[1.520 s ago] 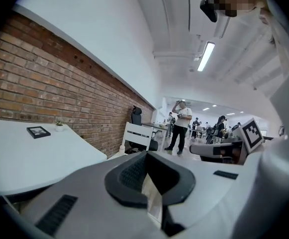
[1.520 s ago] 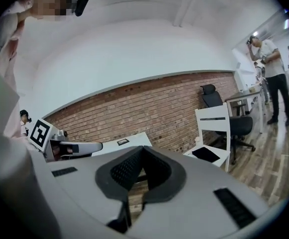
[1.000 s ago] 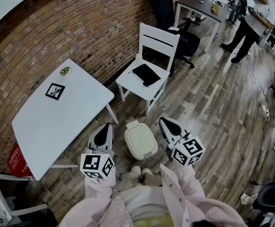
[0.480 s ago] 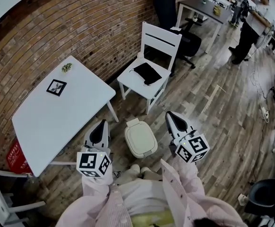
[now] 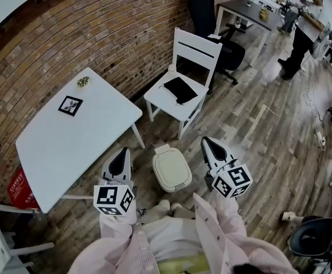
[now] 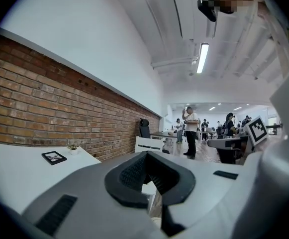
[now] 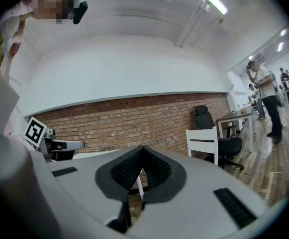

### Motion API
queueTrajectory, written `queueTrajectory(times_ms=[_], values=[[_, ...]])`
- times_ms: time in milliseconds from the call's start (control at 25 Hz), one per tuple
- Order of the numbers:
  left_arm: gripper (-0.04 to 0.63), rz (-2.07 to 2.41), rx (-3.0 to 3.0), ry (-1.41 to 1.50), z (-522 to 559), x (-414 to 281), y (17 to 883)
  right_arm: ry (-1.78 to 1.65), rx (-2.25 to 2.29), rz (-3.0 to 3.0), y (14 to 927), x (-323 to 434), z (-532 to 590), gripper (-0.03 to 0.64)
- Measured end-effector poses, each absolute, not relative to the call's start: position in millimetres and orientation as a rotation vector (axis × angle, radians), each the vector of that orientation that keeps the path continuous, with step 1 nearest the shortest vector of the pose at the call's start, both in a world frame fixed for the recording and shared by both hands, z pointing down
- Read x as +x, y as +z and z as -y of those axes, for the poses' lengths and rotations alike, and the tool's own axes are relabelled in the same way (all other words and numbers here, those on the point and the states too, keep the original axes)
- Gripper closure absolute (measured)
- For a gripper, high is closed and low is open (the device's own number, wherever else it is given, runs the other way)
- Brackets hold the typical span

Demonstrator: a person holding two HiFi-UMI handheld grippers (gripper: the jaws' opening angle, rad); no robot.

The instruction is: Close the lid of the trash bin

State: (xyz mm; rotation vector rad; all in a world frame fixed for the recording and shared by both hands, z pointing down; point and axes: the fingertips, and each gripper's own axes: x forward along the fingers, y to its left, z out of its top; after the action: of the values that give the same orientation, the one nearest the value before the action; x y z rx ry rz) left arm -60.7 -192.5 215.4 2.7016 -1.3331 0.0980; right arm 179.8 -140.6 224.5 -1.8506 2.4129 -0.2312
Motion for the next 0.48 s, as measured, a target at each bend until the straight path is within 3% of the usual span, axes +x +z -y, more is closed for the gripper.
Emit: queueTrajectory(times_ms=[480], values=[[0.603, 1.352, 2.681, 0.103, 197.2, -70.6, 217.5, -0.224, -1.843, -2.429, 223.2, 170.7, 147.6, 0.614]])
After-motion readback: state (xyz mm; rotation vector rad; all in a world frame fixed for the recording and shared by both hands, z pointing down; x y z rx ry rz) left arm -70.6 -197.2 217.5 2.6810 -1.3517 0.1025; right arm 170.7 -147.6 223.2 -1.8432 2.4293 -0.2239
